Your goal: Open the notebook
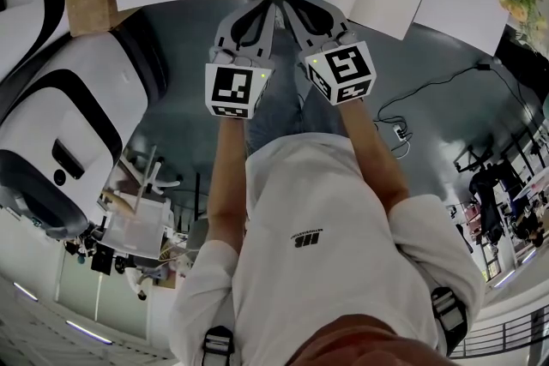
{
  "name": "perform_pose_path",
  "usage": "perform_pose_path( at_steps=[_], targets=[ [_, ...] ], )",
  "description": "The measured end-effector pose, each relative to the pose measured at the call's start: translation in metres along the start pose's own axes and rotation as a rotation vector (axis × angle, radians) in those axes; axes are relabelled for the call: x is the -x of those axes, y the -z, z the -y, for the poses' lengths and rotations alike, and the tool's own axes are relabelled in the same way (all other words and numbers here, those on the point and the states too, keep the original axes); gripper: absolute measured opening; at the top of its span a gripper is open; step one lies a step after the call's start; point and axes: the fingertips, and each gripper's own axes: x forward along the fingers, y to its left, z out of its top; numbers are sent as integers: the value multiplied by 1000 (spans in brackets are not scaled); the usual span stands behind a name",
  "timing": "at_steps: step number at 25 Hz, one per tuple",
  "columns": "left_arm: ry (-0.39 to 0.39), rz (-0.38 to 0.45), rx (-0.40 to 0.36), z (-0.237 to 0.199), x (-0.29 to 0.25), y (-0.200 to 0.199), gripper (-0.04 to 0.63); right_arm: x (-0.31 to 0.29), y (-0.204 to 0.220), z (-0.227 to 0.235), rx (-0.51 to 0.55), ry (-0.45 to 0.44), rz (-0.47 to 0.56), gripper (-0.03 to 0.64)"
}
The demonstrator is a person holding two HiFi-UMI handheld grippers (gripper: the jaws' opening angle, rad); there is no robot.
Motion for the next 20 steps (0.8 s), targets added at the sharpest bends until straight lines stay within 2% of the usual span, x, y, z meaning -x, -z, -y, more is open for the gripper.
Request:
perform_pose_path(
  at_steps=[20],
  targets=[
    [-12, 4, 6, -7, 3, 2, 0, -13, 12, -6, 41, -30, -52, 48]
  ],
)
